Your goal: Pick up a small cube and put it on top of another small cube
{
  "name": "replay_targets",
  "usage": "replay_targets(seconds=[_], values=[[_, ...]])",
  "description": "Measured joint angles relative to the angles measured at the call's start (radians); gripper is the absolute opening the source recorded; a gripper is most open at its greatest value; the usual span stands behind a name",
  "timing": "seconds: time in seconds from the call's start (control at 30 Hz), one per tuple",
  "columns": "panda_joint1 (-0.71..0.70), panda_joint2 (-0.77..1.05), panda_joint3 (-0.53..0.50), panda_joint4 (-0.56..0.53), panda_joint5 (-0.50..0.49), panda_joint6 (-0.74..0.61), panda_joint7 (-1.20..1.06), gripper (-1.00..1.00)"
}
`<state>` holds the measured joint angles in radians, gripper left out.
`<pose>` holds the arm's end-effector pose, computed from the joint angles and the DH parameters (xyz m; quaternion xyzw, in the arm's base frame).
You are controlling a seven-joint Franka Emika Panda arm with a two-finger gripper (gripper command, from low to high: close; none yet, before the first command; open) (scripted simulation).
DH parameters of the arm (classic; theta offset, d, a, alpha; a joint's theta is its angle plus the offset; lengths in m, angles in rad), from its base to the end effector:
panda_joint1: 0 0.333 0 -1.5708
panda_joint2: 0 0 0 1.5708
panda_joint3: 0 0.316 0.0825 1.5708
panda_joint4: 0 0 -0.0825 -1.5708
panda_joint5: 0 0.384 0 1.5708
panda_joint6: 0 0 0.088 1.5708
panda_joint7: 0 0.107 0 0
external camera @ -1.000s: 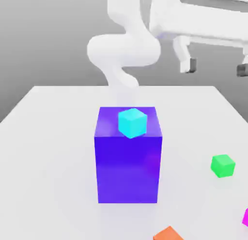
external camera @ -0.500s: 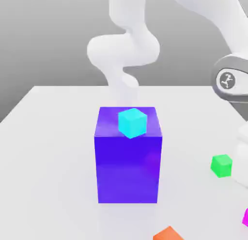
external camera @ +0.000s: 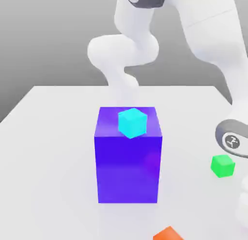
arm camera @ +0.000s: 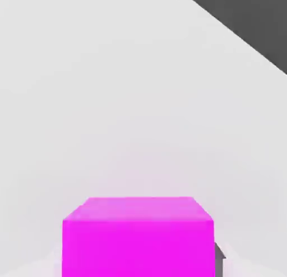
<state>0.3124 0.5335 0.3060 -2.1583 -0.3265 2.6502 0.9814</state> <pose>0.4485 0.3356 0.1569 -0.9984 0.0567 0.0001 0.0011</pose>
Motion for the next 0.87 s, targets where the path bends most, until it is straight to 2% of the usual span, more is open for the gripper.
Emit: replay_targets(seconds=[0.1, 0.3, 0.47, 0.57, 0.63, 0.77, 0.8, 0.87], values=[[-0.02, -0.101, 0.044, -0.048, 0.049, -0.053, -0.031, -1.0], [-0.012, -0.294, 0.147, -0.254, 0.128, -0.039, -0.063, -1.0], [0.02, -0.472, 0.226, -0.436, 0.268, -0.01, -0.14, -1.0], [0.073, -0.566, 0.238, -0.535, 0.366, 0.013, -0.196, -1.0], [0.065, -0.53, 0.234, -0.552, 0.319, 0.063, -0.16, -1.0], [0.103, -0.386, 0.145, -0.548, 0.108, 0.183, -0.008, -1.0], [0.117, -0.366, 0.125, -0.546, 0.078, 0.199, 0.014, 1.0], [0.117, -0.366, 0.125, -0.546, 0.078, 0.199, 0.014, 1.0]])
